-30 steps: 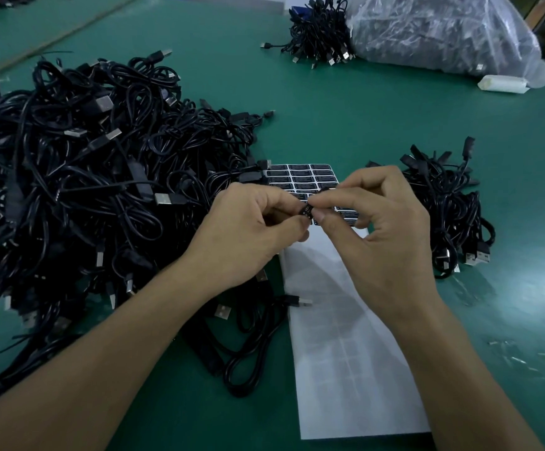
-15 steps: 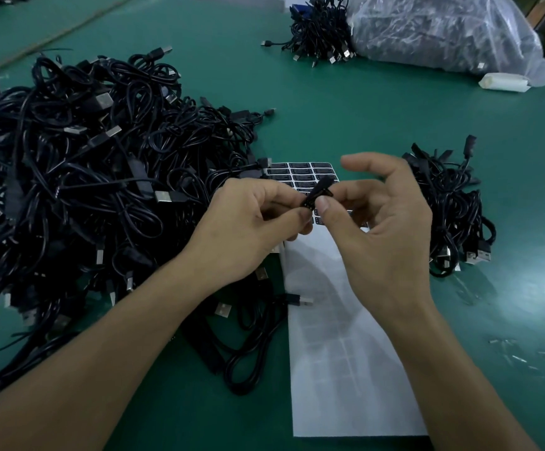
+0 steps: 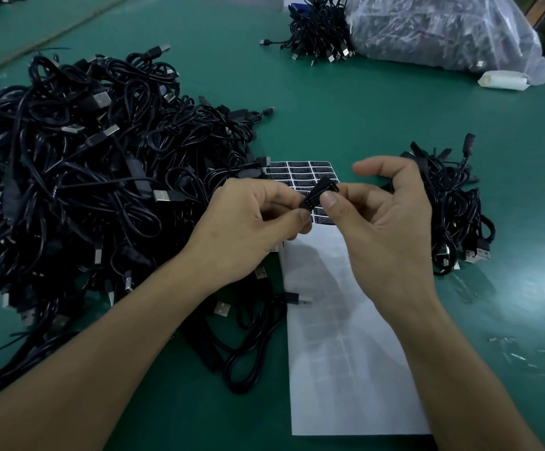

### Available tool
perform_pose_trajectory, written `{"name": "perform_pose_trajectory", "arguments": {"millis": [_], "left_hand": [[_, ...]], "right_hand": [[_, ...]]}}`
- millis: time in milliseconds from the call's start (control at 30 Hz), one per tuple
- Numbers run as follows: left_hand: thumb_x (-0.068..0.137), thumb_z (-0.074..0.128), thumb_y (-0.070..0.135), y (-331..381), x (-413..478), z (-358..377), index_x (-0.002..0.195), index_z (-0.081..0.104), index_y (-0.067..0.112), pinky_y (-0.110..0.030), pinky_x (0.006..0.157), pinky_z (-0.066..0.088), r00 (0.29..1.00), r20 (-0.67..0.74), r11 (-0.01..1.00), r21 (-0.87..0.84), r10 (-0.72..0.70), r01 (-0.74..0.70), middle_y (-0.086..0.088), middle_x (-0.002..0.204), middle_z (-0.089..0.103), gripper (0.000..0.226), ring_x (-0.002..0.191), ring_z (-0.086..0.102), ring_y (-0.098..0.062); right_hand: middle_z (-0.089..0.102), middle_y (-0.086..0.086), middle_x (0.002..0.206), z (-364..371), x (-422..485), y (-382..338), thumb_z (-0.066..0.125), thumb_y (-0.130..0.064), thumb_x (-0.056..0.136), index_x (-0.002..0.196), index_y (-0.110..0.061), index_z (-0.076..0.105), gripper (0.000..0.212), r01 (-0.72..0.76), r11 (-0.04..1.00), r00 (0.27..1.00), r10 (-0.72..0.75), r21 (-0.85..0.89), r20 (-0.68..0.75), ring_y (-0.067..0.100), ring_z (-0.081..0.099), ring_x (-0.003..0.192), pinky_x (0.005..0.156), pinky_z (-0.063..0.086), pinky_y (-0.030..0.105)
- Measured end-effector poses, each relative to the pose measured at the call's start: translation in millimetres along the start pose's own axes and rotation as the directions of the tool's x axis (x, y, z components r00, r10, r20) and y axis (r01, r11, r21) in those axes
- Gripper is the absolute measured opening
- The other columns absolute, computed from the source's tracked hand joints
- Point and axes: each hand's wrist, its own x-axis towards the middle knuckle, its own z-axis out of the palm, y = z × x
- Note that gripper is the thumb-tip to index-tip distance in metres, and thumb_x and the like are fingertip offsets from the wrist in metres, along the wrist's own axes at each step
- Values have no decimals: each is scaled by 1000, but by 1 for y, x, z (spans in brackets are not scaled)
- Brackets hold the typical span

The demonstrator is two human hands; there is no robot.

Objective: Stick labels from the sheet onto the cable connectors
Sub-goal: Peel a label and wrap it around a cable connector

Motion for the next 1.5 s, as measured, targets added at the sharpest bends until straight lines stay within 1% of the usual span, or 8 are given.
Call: {"name": "perform_pose_trajectory", "arguments": {"millis": [300,400,600,833,967,1200,1267,1500], "left_hand": [[91,73,15,2,-1,1,83,75,28,-25,69,60,1000,-4,1000,-2,-11,11,6,76,77,16,68,70,-9],[91,73,14,3,-1,1,83,75,28,-28,70,61,1000,-3,1000,-7,-14,14,6,77,77,16,69,71,-11],[88,73,19,2,-2,1,80,74,32,-29,73,62,1000,1,1000,-22,-3,3,6,77,77,15,74,74,-16],[84,72,25,2,-2,1,79,74,32,-24,70,59,1000,2,1000,-29,2,-2,7,75,77,8,68,72,-8],[88,74,19,2,-1,1,81,74,31,-21,68,57,1000,7,1000,-22,4,-4,7,75,77,14,67,71,-5],[90,74,13,3,-1,1,82,74,26,-24,71,60,1000,-2,1000,-3,-4,4,7,75,77,15,71,74,-10],[90,74,13,3,-1,1,82,74,25,-22,70,59,1000,-2,1000,-1,-7,7,8,75,77,14,70,73,-9],[90,74,13,3,-1,1,82,75,25,-34,73,62,1000,-12,1000,2,-8,8,6,74,77,14,73,74,-19]], "right_hand": [[73,-2,78,0,0,2,73,-19,78,97,-36,49,34,4,999,1000,-4,-32,-2,17,69,73,76,58,37],[74,0,79,0,0,2,73,-19,78,96,-35,48,35,14,999,1000,-15,-41,-5,17,70,72,73,55,34],[73,-3,77,1,-1,1,74,-19,78,96,-35,48,35,23,998,1000,-24,-66,-19,19,69,72,71,56,35],[73,-3,78,1,-2,0,75,-21,78,93,-35,49,34,30,995,999,-33,-94,-36,23,70,74,73,57,41],[73,-3,78,1,-1,0,75,-20,78,93,-35,49,34,36,994,999,-40,-103,-36,24,70,74,74,58,44],[73,-6,77,1,-1,-1,75,-19,79,91,-37,48,35,50,993,998,-54,-111,-32,22,68,72,70,55,37],[73,-7,77,1,-1,-1,75,-17,79,91,-36,48,35,55,991,998,-58,-120,-28,21,68,72,71,56,37],[73,-6,78,0,-1,-2,75,-16,81,92,-36,49,35,53,989,998,-56,-136,-15,25,69,73,73,57,44]]}}
